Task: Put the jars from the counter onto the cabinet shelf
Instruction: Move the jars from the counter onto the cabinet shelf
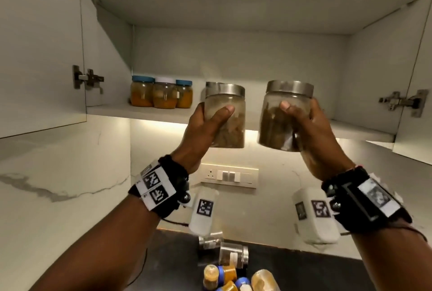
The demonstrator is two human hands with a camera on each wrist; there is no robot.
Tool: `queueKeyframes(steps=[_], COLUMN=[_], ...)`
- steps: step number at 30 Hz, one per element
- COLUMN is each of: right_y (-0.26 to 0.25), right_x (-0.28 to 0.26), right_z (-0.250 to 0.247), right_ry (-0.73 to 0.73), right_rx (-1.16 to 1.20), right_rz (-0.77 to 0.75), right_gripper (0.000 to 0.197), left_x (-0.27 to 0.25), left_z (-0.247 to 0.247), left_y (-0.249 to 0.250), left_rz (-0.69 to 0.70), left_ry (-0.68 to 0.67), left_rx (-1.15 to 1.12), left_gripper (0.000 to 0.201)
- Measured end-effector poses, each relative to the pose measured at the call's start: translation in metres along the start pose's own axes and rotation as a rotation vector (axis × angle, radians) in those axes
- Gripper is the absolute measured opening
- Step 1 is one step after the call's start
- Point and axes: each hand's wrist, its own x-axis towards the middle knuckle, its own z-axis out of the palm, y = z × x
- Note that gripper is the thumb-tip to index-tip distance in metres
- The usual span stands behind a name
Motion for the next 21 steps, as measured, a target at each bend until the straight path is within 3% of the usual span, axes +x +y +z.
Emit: queueKeyframes(steps=[9,15,21], right_y=[-0.024,-0.023,-0.014], right_x=[0.076,0.125,0.152], right_z=[0.010,0.016,0.025], right_ry=[-0.006,-0.003,-0.050], right_rx=[-0.090,-0.155,-0.242], right_rz=[0.015,0.094,0.137], right_gripper=[0.063,0.065,0.036], left_x=[0.077,0.127,0.173], left_z=[-0.007,-0.018,-0.015], left_y=[0.030,0.022,0.017], left_rz=[0.033,-0.031,-0.107], left_ry=[0.012,0.022,0.001], left_rx=[0.104,0.142,0.243], left_gripper=[0.058,0.068,0.086])
